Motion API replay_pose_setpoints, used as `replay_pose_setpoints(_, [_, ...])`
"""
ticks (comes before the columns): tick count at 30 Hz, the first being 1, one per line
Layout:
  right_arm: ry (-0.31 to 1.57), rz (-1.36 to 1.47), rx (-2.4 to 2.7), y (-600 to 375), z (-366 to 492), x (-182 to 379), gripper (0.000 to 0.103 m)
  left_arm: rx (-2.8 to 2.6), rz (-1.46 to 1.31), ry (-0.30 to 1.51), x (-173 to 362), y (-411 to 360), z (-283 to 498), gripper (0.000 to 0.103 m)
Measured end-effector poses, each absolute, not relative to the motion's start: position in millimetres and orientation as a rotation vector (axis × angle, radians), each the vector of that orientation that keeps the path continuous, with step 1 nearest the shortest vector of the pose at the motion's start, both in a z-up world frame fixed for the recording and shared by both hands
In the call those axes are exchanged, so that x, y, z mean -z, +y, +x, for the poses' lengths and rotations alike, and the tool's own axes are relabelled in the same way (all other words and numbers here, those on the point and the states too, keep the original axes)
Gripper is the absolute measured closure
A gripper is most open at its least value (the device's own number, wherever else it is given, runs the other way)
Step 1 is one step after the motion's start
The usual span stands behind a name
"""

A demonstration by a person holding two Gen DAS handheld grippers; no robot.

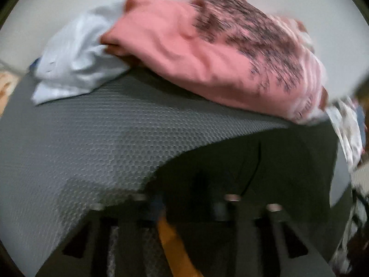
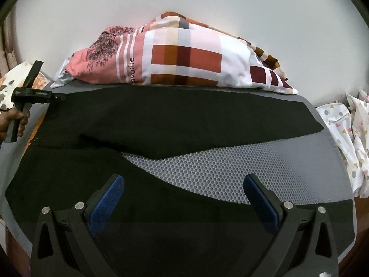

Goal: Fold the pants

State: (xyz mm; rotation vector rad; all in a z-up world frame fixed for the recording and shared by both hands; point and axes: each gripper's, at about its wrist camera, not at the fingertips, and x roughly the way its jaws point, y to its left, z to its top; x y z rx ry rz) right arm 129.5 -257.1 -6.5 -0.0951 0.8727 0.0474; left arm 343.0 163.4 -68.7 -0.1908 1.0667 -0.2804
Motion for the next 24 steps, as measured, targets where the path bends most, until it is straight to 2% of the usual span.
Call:
replay_pose_setpoints(3, [0.888,-0.038,-0.085,-260,138,6,0.000,0.237,-0.128,0.984,49,148,322,0.092])
replay_pose_setpoints(11, [0.896,0.388,-0.299,-302,192,-15,0.000,0.333,-0.142,0.659,-32,105,200,0.093])
replay_pose_setpoints(18, [1.012,0.850,-0.428,-326,272,10,0.000,0.384,-0.178,0.623,-41,76,102,0.093])
replay_pose_setpoints(24, [1.098,0.906,-0.418,-313,324,32,0.000,0.393,-0.247,0.645,-32,69,59,0.093])
